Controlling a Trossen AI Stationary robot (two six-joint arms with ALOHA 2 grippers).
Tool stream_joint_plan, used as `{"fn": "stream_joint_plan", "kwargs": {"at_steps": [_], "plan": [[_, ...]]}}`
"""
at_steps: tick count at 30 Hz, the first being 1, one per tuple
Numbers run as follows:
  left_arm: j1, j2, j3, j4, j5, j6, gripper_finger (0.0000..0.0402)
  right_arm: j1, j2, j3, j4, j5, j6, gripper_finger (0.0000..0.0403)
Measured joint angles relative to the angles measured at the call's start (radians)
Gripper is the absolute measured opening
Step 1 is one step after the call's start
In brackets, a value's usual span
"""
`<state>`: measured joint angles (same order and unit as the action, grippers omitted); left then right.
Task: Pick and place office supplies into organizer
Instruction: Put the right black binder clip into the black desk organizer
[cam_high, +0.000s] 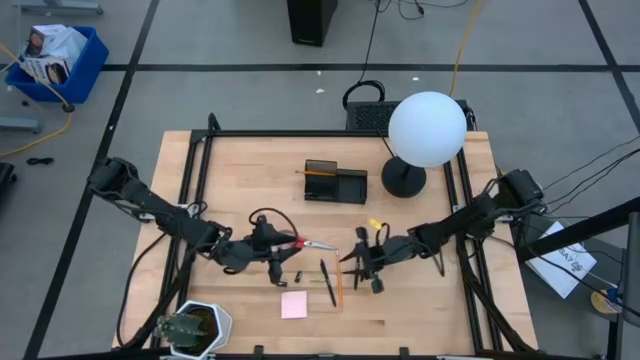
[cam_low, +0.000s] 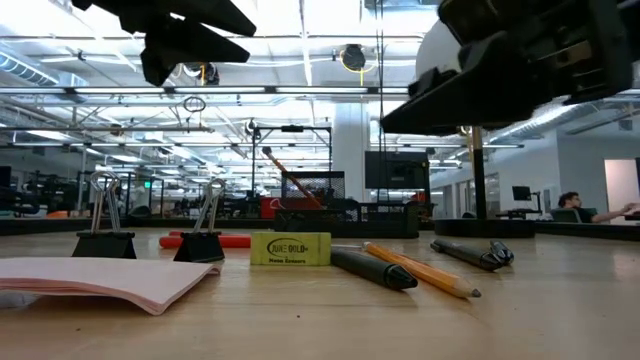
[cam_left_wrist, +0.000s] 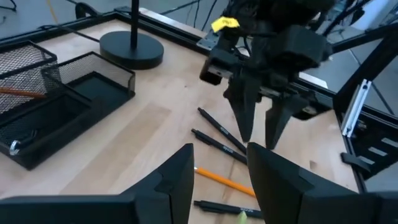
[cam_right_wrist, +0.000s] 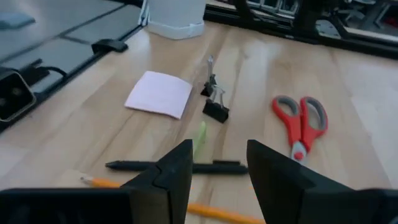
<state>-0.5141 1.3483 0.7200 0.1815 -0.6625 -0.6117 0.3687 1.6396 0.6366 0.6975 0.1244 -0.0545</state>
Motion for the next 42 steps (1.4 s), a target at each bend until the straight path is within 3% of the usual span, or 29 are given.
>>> {"fn": "stream_joint_plan", "kwargs": {"at_steps": [13,24,30,42], "plan": [[-0.074,-0.004,0.000,0.002,-0.124,0.008,0.0152,-0.052,0.221,0.242,-0.066,-0.028,-0.107,0.0144],[-0.184,-0.074,0.001,0.003,-0.273,0.062,0.0154,-0.109,0.287,0.404,-0.130,-0.204,-0.175,0.0144],[-0.225,-0.085,0.001,0.006,-0.316,0.079,0.0154,-0.125,0.294,0.428,-0.187,-0.238,-0.214,0.0144],[-0.229,-0.085,0.001,0.007,-0.317,0.079,0.0154,-0.125,0.355,0.438,-0.135,-0.261,-0.240,0.0144]]}}
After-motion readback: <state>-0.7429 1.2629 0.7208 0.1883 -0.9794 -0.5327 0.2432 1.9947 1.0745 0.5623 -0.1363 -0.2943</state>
